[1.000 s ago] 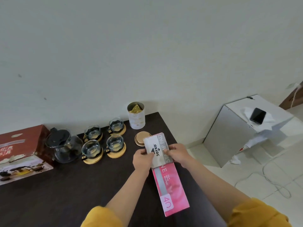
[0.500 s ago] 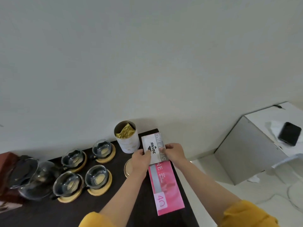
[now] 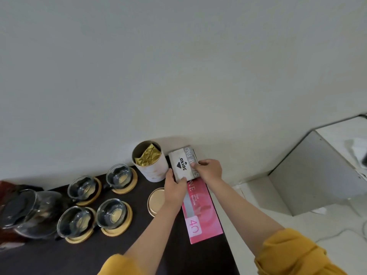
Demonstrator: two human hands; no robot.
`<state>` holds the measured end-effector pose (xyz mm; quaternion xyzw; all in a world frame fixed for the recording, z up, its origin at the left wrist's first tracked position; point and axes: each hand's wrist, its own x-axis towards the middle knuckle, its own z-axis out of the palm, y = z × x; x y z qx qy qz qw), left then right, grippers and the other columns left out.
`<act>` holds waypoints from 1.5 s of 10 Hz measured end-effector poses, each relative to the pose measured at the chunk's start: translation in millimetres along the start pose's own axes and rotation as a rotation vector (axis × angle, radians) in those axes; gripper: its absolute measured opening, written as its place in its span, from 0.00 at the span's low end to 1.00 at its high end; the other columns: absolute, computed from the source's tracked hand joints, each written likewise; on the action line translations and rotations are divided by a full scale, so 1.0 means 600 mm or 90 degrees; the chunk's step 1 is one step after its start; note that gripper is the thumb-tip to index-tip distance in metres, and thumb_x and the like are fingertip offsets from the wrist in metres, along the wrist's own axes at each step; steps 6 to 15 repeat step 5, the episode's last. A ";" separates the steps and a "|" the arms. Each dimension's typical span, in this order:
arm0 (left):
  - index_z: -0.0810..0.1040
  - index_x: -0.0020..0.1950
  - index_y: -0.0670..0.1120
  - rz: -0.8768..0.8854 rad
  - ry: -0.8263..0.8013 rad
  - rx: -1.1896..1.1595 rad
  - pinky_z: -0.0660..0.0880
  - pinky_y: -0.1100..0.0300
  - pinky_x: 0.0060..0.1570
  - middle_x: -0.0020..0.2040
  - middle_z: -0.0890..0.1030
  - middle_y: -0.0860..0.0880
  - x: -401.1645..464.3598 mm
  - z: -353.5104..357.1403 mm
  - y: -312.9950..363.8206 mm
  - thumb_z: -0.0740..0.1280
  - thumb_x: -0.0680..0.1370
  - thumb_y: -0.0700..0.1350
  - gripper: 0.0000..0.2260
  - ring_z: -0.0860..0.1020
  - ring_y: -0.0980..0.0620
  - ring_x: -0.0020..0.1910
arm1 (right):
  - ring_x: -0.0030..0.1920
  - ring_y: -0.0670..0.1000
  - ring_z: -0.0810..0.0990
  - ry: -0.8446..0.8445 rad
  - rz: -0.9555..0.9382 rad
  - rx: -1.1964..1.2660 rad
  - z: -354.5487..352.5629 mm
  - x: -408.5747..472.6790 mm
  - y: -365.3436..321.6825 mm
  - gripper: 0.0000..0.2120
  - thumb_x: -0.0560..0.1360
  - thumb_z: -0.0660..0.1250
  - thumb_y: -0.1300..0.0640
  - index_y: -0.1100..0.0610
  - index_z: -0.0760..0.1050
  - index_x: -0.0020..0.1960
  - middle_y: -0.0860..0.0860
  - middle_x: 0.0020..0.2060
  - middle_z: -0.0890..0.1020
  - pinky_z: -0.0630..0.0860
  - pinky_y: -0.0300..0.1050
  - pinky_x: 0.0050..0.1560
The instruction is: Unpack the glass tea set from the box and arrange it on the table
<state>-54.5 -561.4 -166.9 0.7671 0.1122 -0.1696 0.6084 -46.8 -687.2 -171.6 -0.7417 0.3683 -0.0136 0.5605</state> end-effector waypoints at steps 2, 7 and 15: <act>0.71 0.62 0.43 -0.030 -0.048 -0.009 0.78 0.56 0.45 0.55 0.80 0.45 -0.005 -0.009 0.019 0.62 0.74 0.33 0.17 0.80 0.48 0.51 | 0.36 0.55 0.77 0.031 -0.030 -0.058 0.012 -0.029 -0.007 0.14 0.75 0.64 0.56 0.63 0.80 0.36 0.56 0.32 0.80 0.68 0.43 0.35; 0.71 0.49 0.45 -0.059 -0.074 -0.004 0.77 0.58 0.39 0.45 0.79 0.46 -0.094 -0.058 0.066 0.61 0.78 0.39 0.02 0.79 0.51 0.42 | 0.49 0.54 0.77 0.061 -0.075 -0.032 -0.026 -0.105 -0.024 0.14 0.76 0.58 0.55 0.64 0.78 0.51 0.60 0.48 0.81 0.71 0.45 0.49; 0.71 0.49 0.45 -0.059 -0.074 -0.004 0.77 0.58 0.39 0.45 0.79 0.46 -0.094 -0.058 0.066 0.61 0.78 0.39 0.02 0.79 0.51 0.42 | 0.49 0.54 0.77 0.061 -0.075 -0.032 -0.026 -0.105 -0.024 0.14 0.76 0.58 0.55 0.64 0.78 0.51 0.60 0.48 0.81 0.71 0.45 0.49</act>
